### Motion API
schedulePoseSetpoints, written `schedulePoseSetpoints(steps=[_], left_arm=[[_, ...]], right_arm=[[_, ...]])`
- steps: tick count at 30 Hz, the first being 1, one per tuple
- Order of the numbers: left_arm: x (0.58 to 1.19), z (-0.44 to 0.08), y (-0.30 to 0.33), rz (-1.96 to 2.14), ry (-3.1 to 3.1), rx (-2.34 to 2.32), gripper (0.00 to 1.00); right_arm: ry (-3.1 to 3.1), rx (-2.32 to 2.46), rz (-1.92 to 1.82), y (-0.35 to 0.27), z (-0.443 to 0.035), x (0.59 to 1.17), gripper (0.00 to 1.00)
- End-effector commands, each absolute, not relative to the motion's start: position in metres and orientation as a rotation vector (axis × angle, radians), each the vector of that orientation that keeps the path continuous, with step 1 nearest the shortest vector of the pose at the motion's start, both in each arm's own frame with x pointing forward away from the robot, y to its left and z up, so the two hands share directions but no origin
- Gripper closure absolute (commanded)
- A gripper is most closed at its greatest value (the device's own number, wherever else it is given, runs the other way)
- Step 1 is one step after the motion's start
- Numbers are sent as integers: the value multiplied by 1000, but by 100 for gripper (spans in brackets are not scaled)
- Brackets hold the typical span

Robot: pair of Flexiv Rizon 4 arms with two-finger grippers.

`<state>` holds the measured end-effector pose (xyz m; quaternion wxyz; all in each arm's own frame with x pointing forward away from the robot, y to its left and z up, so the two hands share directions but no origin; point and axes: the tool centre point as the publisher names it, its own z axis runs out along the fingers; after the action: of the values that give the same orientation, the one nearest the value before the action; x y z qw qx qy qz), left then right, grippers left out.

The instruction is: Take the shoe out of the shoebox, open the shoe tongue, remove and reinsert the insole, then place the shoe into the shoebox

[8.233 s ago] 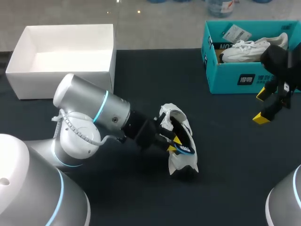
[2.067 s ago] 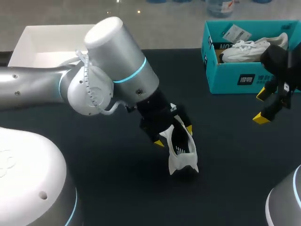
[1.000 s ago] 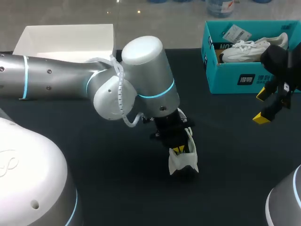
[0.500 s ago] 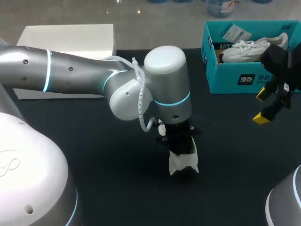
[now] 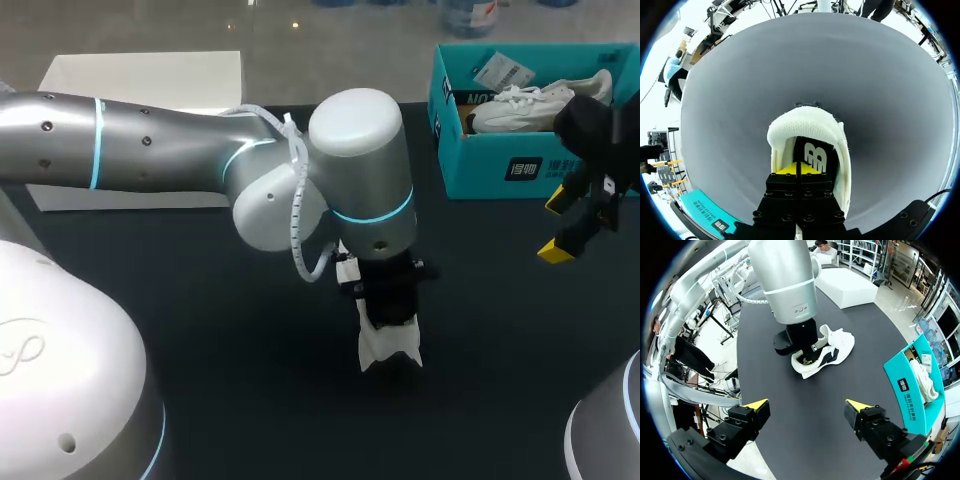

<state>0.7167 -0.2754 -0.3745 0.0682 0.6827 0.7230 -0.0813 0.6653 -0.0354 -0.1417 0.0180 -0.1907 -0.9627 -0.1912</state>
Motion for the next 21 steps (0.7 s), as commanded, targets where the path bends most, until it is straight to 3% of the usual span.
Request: schedulePoseSetpoints(steps=[1,13,21], left_arm=[[714,-379,-275,-216,2178,2079,100],[710,-417,-268,-140,2230,2138,100],[716,-406,-265,-109,2207,2111,100]], right_arm=[[-2988,-591,-590,-35,-142,667,0],[-2988,-591,-590,-35,-142,667,0],[-2988,-591,-590,-35,-142,667,0]])
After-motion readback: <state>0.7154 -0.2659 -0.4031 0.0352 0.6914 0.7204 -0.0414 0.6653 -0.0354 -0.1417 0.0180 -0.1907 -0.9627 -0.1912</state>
